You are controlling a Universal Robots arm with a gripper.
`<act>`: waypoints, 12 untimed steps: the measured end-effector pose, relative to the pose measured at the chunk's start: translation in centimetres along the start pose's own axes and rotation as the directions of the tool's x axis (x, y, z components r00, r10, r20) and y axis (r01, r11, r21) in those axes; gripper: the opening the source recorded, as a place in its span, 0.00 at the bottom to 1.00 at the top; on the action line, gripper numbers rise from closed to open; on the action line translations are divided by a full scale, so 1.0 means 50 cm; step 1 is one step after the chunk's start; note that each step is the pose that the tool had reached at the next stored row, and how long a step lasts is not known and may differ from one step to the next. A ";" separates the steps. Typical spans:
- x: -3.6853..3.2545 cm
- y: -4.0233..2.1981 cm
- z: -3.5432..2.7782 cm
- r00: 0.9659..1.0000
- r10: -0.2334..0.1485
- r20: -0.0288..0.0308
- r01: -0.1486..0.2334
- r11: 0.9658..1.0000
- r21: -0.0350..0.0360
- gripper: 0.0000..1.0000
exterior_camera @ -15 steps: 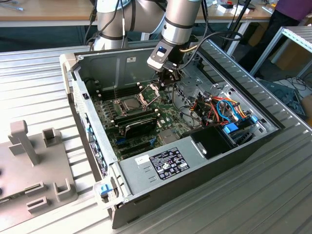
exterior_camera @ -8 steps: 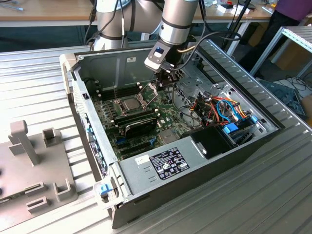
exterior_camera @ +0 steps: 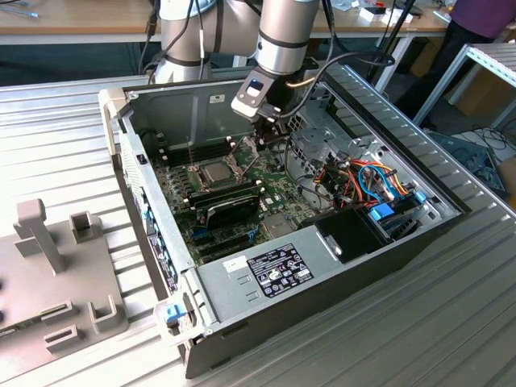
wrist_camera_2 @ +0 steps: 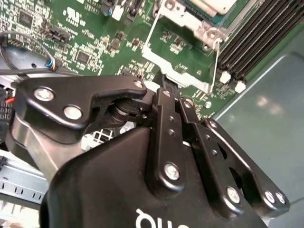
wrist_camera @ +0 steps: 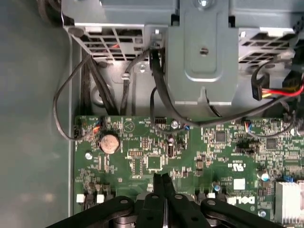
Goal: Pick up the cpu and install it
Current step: 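Close the cpu cover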
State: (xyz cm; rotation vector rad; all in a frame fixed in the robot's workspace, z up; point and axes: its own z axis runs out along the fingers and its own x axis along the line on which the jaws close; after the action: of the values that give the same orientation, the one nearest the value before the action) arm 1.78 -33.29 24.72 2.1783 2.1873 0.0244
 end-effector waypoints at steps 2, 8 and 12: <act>0.000 -0.011 0.000 1.000 0.000 0.000 0.000 1.000 -0.010 0.11; 0.001 -0.050 -0.003 1.000 0.001 0.000 -0.001 0.999 -0.042 0.11; 0.001 -0.063 -0.003 1.000 0.002 0.000 -0.002 0.999 -0.050 0.11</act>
State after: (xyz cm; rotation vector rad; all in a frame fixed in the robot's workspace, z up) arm -1.38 -33.25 24.71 2.1536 2.1604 0.0784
